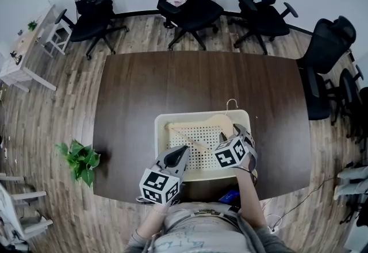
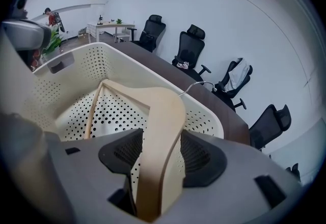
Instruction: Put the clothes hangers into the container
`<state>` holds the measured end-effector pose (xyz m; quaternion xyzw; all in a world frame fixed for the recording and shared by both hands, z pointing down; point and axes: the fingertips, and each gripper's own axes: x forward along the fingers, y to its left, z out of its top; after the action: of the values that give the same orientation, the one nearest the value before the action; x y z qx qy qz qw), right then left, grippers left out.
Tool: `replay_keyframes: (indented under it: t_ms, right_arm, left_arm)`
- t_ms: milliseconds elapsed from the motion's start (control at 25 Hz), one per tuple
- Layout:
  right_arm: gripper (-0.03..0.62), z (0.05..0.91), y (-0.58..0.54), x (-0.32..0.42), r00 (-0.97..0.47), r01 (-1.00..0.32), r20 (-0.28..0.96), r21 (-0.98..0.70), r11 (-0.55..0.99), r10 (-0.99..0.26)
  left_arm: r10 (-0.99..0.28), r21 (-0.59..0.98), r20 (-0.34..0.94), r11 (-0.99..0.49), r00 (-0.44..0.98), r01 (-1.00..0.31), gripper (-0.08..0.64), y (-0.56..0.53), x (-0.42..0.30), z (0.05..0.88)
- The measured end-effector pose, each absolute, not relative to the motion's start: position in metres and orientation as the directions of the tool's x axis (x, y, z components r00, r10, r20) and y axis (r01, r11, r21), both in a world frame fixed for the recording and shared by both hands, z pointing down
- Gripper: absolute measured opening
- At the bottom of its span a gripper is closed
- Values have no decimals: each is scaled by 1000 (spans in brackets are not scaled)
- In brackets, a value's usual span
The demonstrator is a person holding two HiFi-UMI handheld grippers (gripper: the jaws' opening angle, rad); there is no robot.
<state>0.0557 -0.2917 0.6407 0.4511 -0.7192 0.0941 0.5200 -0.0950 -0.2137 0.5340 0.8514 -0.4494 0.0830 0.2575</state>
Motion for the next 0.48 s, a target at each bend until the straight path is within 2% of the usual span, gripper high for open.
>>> replay_keyframes:
  t_ms: [480]
  right_arm:
    - [255,632,-287,55,-94,-759,833,294,580,-546]
  left_arm:
    - [-716,364,376,-469,588,-805,11,-211,-91,535]
